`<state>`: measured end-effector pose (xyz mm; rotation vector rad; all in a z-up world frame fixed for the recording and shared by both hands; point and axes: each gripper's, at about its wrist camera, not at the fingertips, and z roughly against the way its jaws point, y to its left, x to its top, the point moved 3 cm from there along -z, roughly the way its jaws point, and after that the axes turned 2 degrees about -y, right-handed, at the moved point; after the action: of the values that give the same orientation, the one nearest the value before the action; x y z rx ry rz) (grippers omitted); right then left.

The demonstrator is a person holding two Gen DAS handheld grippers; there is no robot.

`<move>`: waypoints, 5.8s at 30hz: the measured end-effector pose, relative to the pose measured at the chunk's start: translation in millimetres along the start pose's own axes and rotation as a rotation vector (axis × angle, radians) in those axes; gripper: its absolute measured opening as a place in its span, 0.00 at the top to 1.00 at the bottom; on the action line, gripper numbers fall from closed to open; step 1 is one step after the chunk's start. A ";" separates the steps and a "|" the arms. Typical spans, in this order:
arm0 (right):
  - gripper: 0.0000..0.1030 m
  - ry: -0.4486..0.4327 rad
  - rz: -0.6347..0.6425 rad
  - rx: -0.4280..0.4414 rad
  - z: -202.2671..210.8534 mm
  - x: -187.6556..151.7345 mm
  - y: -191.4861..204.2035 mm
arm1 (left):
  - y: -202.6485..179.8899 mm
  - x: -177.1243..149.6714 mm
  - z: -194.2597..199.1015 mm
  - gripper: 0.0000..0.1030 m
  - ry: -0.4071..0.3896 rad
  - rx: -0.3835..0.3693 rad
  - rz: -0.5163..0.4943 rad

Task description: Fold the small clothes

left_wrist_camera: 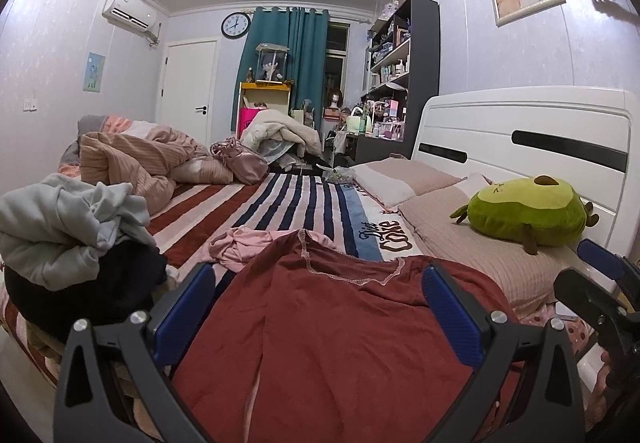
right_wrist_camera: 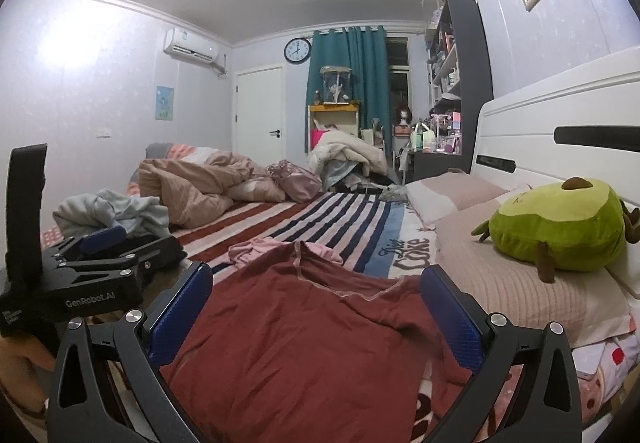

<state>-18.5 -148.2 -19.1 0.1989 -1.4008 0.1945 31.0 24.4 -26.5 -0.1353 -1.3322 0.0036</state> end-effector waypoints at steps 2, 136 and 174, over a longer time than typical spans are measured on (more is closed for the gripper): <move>0.00 0.004 -0.004 0.000 0.1 -1.2 -0.3 | -0.8 -0.8 -0.8 0.01 0.004 0.001 -0.005; 0.97 0.384 -0.349 -0.141 -99.2 -150.6 -102.7 | 86.7 -142.3 -117.3 0.23 0.513 -0.057 -0.033; 0.46 0.330 -0.145 -0.186 -76.3 -79.7 -144.7 | 66.1 -124.3 -222.7 0.46 0.565 -0.201 -0.135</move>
<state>78.2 -270.3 -113.1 0.1078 -1.0643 -0.0238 222.1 58.6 -204.7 -0.1995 -0.7724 -0.2655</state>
